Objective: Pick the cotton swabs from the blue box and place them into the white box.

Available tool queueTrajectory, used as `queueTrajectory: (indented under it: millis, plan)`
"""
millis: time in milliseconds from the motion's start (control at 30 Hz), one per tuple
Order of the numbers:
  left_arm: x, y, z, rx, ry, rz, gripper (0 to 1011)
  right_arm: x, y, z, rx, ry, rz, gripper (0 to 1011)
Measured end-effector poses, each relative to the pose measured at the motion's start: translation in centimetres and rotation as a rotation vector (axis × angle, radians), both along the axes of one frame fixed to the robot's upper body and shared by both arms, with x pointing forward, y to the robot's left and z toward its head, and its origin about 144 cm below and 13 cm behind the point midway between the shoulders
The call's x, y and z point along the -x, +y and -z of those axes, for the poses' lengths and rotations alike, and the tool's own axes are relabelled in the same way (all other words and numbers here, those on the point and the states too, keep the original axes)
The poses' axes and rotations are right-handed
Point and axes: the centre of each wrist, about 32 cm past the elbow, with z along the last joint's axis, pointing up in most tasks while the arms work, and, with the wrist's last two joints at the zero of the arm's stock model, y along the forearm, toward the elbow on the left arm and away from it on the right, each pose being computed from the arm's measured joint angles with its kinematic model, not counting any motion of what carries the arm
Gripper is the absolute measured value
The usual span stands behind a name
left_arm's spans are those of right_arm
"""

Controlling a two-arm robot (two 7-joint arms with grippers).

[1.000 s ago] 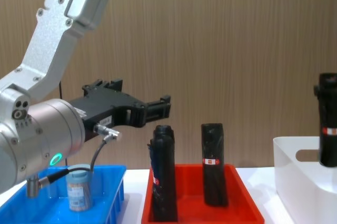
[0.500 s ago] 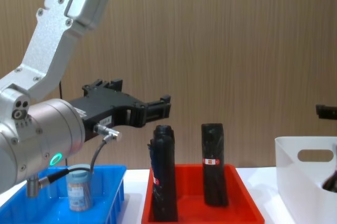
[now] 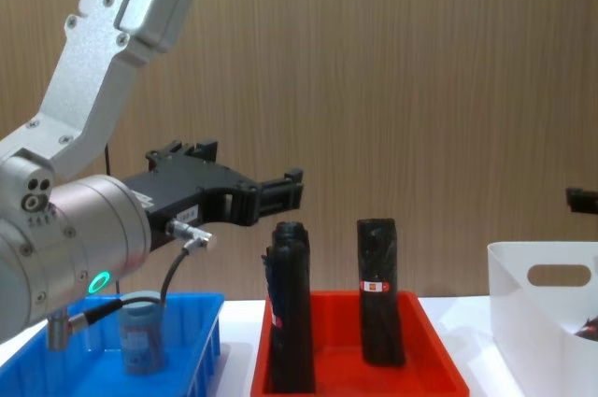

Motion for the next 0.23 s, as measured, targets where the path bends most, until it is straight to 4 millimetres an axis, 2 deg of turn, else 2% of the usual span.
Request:
queueTrajectory:
  millis: [233]
  plan:
    - [0.0, 0.0, 0.0, 0.0, 0.0, 0.0, 1004, 0.01, -0.07, 0.08, -0.002, 0.0, 0.002, 1002]
